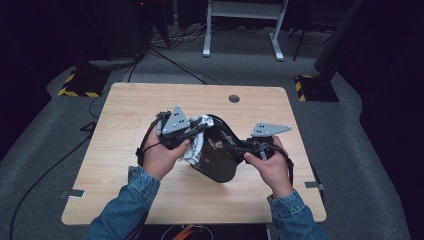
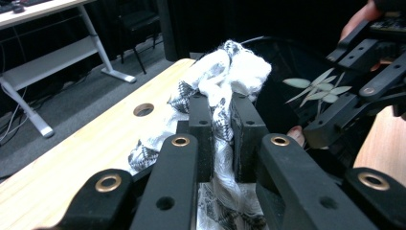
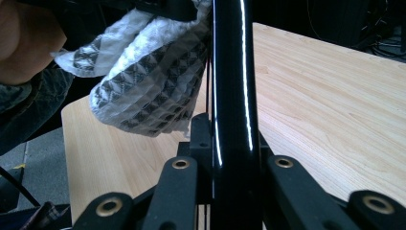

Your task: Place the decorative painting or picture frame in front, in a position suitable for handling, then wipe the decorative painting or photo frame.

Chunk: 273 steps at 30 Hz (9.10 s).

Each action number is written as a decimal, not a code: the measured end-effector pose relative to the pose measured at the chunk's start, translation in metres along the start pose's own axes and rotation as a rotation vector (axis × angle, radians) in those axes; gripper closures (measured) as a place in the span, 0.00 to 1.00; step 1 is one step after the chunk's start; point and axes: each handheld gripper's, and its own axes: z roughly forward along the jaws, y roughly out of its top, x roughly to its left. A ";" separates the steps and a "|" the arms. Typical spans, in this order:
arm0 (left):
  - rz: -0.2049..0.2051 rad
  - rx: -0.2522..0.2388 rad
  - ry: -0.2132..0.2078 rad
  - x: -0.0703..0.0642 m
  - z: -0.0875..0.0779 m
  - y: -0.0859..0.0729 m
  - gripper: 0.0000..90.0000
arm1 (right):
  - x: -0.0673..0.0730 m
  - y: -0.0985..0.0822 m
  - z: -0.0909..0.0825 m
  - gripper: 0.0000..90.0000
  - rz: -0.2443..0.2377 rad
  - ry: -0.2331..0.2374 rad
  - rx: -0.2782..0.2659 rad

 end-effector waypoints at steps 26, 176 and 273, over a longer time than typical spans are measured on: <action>0.027 0.015 -0.053 -0.020 0.008 -0.003 0.91 | 0.001 0.002 0.004 0.90 -0.002 0.007 0.003; -0.094 0.068 0.063 0.013 0.003 -0.068 0.90 | 0.000 0.000 0.002 0.89 0.027 0.024 -0.006; -0.061 0.118 0.067 0.007 0.021 -0.075 0.90 | -0.011 -0.004 -0.004 0.89 0.132 0.015 -0.044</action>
